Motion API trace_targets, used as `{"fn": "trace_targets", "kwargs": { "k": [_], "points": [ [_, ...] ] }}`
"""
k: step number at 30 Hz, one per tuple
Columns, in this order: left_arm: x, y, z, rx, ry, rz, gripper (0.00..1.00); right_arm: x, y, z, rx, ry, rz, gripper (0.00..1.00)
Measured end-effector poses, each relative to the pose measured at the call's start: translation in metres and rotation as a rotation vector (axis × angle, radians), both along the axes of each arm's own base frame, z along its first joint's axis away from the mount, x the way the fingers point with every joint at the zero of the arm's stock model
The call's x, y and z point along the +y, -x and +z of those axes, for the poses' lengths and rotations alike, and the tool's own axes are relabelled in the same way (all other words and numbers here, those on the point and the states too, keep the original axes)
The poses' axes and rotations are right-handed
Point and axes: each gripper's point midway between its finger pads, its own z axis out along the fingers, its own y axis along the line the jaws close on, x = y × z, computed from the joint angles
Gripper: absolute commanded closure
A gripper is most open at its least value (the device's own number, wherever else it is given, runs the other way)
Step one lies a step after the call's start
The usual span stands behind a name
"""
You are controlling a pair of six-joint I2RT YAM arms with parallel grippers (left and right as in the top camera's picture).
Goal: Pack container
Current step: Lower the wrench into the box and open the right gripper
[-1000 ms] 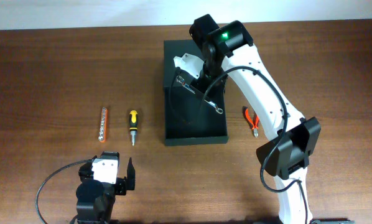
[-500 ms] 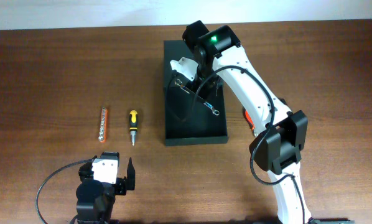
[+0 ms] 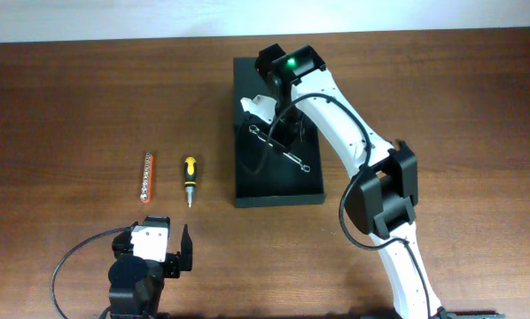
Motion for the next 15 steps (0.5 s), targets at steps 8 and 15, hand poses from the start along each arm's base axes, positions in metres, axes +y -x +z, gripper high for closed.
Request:
{"fn": "trace_targets", "kwargs": {
  "k": [8,15],
  "points": [
    [0.000,0.000,0.000,0.000,0.000,0.001,0.01,0.001,0.001,-0.004,0.012,-0.002,-0.001,0.96],
    [0.001,0.000,0.000,0.000,-0.004,0.007,0.01,0.004,0.001,-0.018,0.029,-0.012,-0.002,0.96]
  ]
}}
